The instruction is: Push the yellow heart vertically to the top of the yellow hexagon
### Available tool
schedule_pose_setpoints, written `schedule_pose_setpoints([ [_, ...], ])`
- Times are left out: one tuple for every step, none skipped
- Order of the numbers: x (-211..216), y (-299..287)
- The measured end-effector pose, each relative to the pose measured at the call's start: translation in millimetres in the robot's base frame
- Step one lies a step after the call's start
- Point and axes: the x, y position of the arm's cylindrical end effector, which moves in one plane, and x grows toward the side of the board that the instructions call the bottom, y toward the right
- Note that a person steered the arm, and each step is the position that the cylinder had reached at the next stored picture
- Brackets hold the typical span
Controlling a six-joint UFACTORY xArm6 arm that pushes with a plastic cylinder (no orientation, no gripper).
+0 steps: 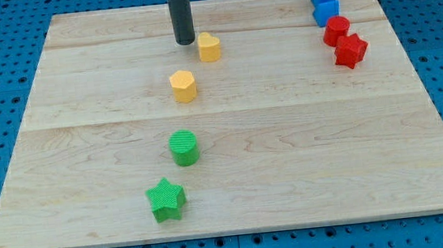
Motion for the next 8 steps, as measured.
schedule_pose_setpoints([
  [-28, 4],
  [-44, 26],
  [-44, 43],
  [-37, 46],
  [-3, 73],
  [41, 83],
  [53, 53],
  [49, 53],
])
